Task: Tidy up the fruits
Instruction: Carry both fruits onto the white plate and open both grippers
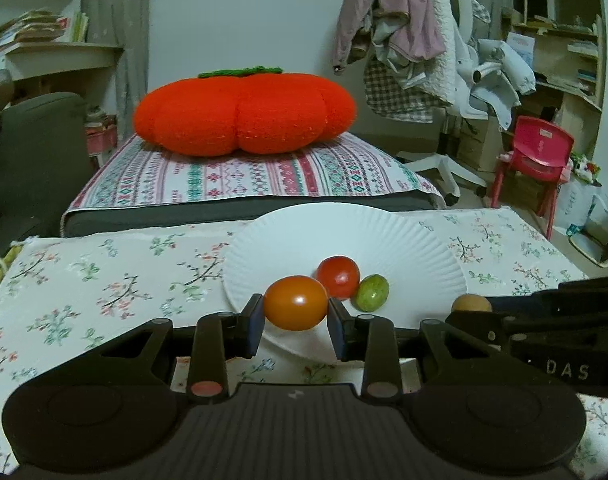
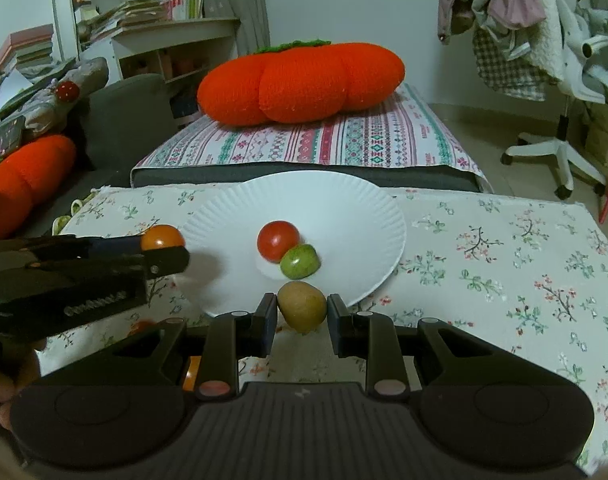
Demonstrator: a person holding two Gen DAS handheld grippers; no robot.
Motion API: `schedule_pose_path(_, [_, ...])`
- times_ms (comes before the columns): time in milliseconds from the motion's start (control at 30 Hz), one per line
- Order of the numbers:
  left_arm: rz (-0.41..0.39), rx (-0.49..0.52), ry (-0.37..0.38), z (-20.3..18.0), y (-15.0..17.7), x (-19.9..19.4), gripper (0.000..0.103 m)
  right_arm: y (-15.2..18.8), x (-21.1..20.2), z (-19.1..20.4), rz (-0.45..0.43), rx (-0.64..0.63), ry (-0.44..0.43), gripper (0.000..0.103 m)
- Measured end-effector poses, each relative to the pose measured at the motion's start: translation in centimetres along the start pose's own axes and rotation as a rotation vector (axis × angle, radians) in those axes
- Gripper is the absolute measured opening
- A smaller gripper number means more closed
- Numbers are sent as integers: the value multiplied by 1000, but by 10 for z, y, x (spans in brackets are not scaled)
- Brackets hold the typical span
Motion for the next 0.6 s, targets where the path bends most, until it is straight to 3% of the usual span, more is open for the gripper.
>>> schedule_pose_path(600, [36, 6, 15, -4, 2, 17, 23, -6, 21, -1, 3, -18, 8, 26])
Point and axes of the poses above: each gripper's, at about its wrist camera, not at the fingertips, and x roughly the way its jaws point, z to its left, y to its underside, the point moved 2 cm from there along x, roughly the way its jaws point, and after that the axes turned 5 degrees about x, right-handed, at the moved point
